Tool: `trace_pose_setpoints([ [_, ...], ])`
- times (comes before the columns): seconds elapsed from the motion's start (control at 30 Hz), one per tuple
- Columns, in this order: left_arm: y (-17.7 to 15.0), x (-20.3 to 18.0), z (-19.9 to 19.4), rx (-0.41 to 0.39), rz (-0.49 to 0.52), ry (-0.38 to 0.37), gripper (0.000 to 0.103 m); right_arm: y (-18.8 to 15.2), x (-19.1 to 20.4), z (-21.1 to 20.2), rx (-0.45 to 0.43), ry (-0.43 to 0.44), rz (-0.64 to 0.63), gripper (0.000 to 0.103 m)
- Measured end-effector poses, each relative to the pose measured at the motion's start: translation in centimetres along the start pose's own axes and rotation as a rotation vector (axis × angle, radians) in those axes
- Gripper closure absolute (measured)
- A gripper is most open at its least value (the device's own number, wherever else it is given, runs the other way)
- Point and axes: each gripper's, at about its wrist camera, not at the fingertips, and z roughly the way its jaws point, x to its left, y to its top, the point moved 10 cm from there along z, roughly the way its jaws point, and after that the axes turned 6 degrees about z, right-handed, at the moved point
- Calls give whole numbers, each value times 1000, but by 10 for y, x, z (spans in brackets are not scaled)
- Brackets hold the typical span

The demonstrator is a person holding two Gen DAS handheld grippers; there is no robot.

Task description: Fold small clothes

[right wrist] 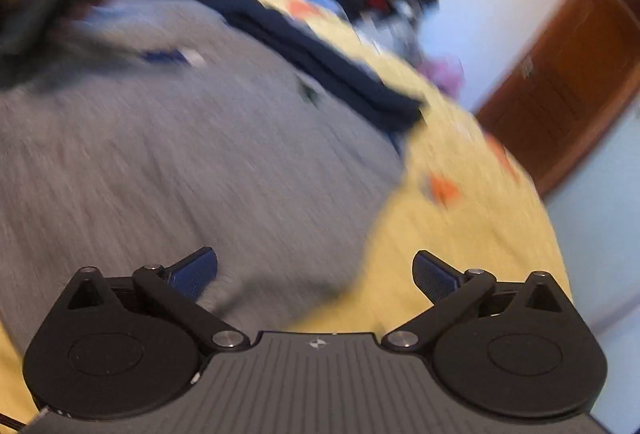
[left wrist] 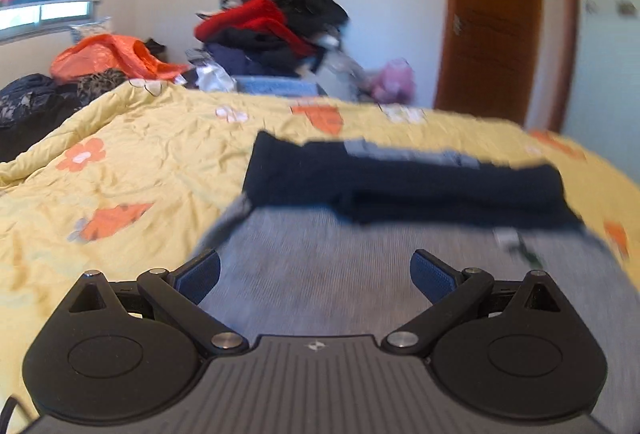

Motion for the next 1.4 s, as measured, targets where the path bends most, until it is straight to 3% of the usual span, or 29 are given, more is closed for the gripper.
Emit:
trace_pose_setpoints([
  [0.1,-15,7,-30,43,-39,-74,1,-20,-43,-9,80,-169,25,2],
  [0.17,-24,5,-47,66,-80,-155,1,-20,-57,-18,77,-244,30,2],
  [0.2,-29,0,-54,83,-85,-198,1,-15,-54,-21,58,-231,54,2],
  [0.27,-40,-14,-62,124,-73,-269,1,0,-37,-27,6,-122,121,1],
  [0.37,-57,-34,-67,165,16,-280,1,16,-1,-28,-39,63,158,1],
  [0.43,-72,-41,-69,209,57,-279,1,13,22,-23,-13,110,107,1],
  [0.5,-85,-39,-75,241,57,-287,1,-3,37,-18,29,122,51,2],
  [0.53,-92,-37,-79,254,62,-288,1,-4,37,-24,-11,121,60,1],
  [0.57,-96,-33,-86,251,81,-278,1,-8,34,-24,5,125,61,1],
  [0.73,-119,-8,-128,276,114,-251,1,-27,-17,-20,79,51,211,1],
  [0.83,-121,23,-153,275,12,-234,1,-33,-37,-28,76,142,409,1],
  [0.9,-124,50,-159,287,-88,-198,1,-38,-44,-24,116,269,578,1],
  [1.0,-134,83,-156,345,-274,-182,1,-52,-42,-17,202,389,731,4],
  [1.07,-133,91,-157,341,-386,-242,2,-54,-39,-19,199,442,750,4],
  [1.13,-131,87,-157,364,-504,-372,2,-54,-37,-23,215,506,778,6],
  [1.23,-133,76,-153,396,-605,-509,2,-55,-32,-30,280,683,887,27],
  [1.27,-132,76,-152,393,-611,-512,5,-57,-29,-30,293,720,917,35],
  [1.33,-131,77,-149,402,-622,-514,12,-61,-31,-32,292,756,979,40],
  [1.37,-131,78,-148,409,-622,-510,26,-62,-33,-33,294,771,1019,42],
  [1.4,-132,77,-146,429,-611,-505,52,-64,-32,-32,300,782,1045,45],
])
